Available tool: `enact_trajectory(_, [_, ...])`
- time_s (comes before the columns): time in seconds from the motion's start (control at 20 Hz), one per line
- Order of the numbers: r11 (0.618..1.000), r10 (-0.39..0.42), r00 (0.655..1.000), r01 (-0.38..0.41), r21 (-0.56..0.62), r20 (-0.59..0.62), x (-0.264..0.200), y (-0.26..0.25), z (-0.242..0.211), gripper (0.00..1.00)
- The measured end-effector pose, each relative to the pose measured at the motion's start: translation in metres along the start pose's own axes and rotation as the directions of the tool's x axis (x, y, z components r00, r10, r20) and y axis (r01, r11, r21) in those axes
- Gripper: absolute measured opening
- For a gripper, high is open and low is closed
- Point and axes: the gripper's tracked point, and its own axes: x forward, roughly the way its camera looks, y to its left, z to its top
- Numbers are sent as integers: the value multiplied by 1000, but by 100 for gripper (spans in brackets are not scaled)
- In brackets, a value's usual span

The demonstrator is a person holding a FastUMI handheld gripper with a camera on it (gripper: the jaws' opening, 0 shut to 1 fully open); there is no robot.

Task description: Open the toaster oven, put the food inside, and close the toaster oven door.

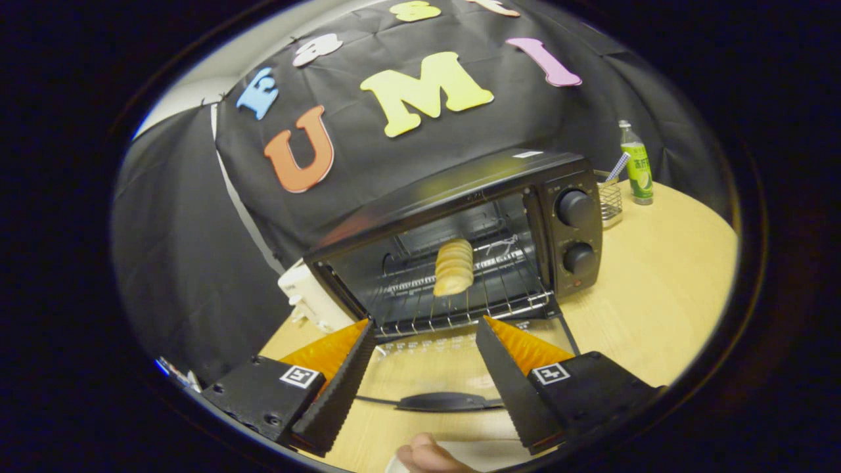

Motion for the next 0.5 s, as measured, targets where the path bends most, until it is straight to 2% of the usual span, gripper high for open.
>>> enact_trajectory(0.2, [977,-133,991,126,-170,-27,-15,-14,-27,100])
enact_trajectory(0.5, [942,-228,964,183,-282,-135,-25,-20,-85,100])
